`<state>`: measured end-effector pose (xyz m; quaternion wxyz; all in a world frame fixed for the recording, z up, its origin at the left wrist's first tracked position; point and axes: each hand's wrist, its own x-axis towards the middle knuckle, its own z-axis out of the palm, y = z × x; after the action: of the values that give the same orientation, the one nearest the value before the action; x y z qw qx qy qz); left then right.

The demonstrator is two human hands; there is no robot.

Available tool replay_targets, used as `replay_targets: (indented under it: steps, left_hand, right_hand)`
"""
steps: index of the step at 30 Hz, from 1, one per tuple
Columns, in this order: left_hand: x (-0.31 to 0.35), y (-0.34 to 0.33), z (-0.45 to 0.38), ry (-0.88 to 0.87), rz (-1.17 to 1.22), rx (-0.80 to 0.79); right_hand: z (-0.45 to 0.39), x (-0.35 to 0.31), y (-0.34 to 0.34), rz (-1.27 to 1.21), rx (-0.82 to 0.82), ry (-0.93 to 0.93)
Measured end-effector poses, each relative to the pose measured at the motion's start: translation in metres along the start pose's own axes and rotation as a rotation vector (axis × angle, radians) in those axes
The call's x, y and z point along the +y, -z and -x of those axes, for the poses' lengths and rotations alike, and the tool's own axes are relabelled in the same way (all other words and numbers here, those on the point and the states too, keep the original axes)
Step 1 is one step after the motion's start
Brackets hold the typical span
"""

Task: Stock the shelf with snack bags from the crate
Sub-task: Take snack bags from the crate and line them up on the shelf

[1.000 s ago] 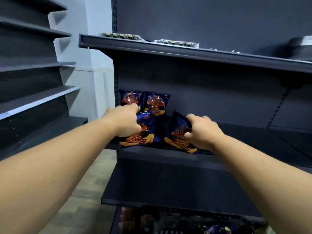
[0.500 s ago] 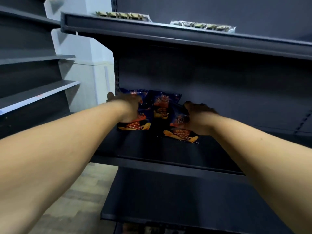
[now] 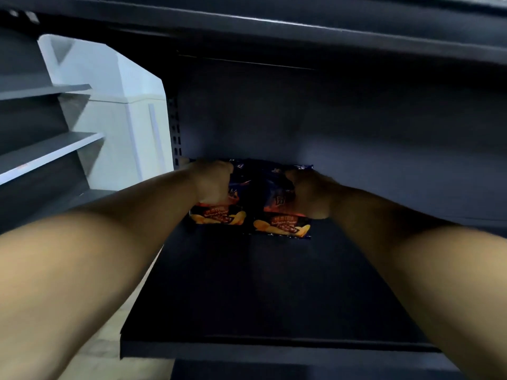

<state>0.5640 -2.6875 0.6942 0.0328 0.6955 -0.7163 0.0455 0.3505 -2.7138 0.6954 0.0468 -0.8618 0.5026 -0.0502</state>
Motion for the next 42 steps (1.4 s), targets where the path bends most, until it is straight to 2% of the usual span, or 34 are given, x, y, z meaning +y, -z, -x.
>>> replay_targets:
  steps: [4,8,16,21,29,42]
  left_hand:
    - [-0.008,-0.010,-0.014,-0.005,-0.009,-0.009]
    - [-0.009,-0.013,-0.015,0.051,-0.068,-0.031]
    - [-0.011,-0.006,-0.021,0.060,0.010,-0.058]
    - [-0.008,-0.023,-0.020,0.045,0.037,0.034]
    - [-0.016,-0.037,-0.005,-0.048,0.056,0.310]
    - [-0.002,-0.034,0.010,-0.056,-0.003,0.396]
  right_hand:
    - [-0.014,0.003,-0.006,-0.008,-0.025,-0.052]
    - [-0.026,0.007,-0.015,0.080,0.020,-0.071]
    - [-0.037,0.009,-0.020,0.232,0.066,-0.060]
    - [-0.038,0.004,-0.030,0.272,0.103,-0.083]
    - [-0.027,-0.001,-0.031,0.218,0.160,-0.126]
    - [-0.006,-0.015,-0.021,0.137,0.176,-0.113]
